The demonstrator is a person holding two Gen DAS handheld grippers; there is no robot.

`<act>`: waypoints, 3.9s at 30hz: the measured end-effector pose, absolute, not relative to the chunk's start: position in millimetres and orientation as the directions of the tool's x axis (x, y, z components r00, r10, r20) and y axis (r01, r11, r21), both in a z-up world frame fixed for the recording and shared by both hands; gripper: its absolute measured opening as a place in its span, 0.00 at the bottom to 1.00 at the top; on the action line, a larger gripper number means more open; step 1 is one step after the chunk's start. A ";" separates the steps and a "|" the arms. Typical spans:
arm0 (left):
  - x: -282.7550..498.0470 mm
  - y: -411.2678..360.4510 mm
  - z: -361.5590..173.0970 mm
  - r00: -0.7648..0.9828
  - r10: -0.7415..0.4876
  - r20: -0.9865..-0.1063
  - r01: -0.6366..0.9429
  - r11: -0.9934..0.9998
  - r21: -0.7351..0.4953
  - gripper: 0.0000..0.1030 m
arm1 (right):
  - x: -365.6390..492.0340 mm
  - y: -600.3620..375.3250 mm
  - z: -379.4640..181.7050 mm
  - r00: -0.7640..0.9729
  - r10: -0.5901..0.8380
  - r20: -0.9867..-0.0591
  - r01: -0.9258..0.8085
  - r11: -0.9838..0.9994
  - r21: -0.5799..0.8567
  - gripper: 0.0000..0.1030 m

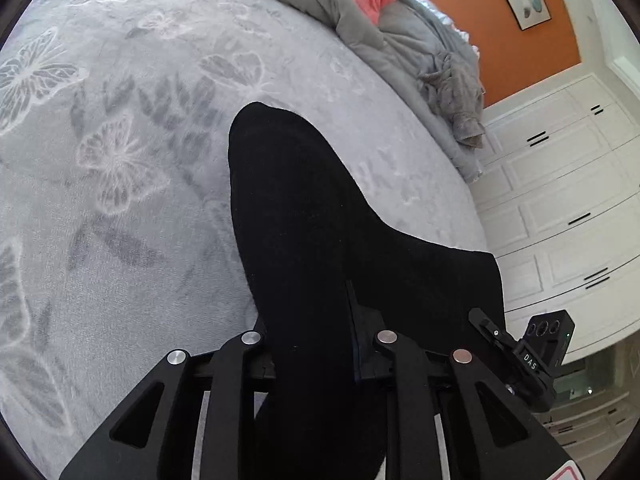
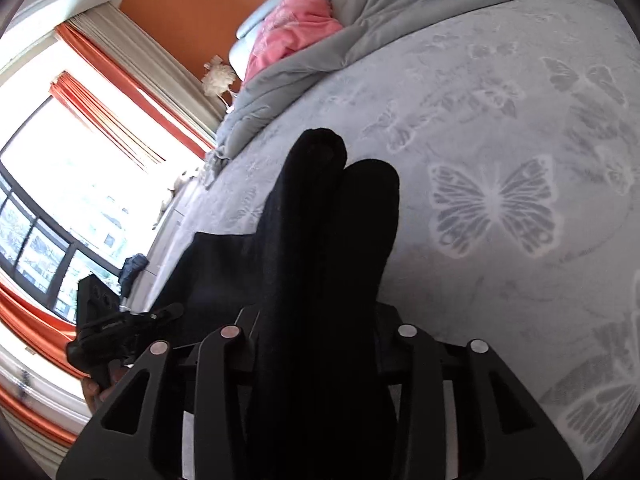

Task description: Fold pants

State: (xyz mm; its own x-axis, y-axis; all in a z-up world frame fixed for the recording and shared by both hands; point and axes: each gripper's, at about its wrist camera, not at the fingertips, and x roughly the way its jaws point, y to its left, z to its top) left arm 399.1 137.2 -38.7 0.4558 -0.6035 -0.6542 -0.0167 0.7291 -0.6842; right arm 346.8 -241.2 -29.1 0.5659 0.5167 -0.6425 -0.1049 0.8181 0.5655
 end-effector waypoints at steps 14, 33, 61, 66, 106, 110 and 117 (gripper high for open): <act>340.0 119.5 12.2 0.640 -0.313 -0.702 0.029 0.923 -0.384 0.63 | 313.3 -208.7 -45.2 0.560 0.303 -0.771 -0.112 0.950 0.292 0.00; 316.4 58.3 -34.2 0.597 -0.159 -0.786 0.081 0.987 -0.138 0.71 | 298.9 -210.5 -41.5 0.564 0.241 -0.790 -0.074 0.967 0.243 0.19; 294.6 48.3 -30.5 0.647 -0.012 -0.762 0.050 0.998 0.027 0.76 | 268.5 -208.1 -48.7 0.604 0.120 -0.788 -0.069 0.993 0.098 0.12; 285.7 44.7 -26.9 0.645 0.007 -0.764 0.045 0.998 0.048 0.76 | 247.0 -209.4 6.7 0.646 0.218 -0.732 -0.066 0.971 0.231 0.15; 75.5 52.7 -20.2 0.766 -0.012 -0.642 0.003 1.000 -0.016 0.84 | 13.7 -202.1 -22.2 0.748 0.071 -0.660 -0.034 0.997 0.069 0.53; 73.3 59.6 -17.0 0.777 -0.011 -0.629 -0.007 1.000 -0.027 0.84 | 12.8 -204.8 -20.5 0.746 0.069 -0.662 -0.028 0.997 0.072 0.54; 74.0 56.2 -20.5 0.756 0.008 -0.655 -0.004 1.000 0.008 0.84 | 12.6 -201.8 -19.3 0.747 0.068 -0.661 -0.029 0.997 0.071 0.57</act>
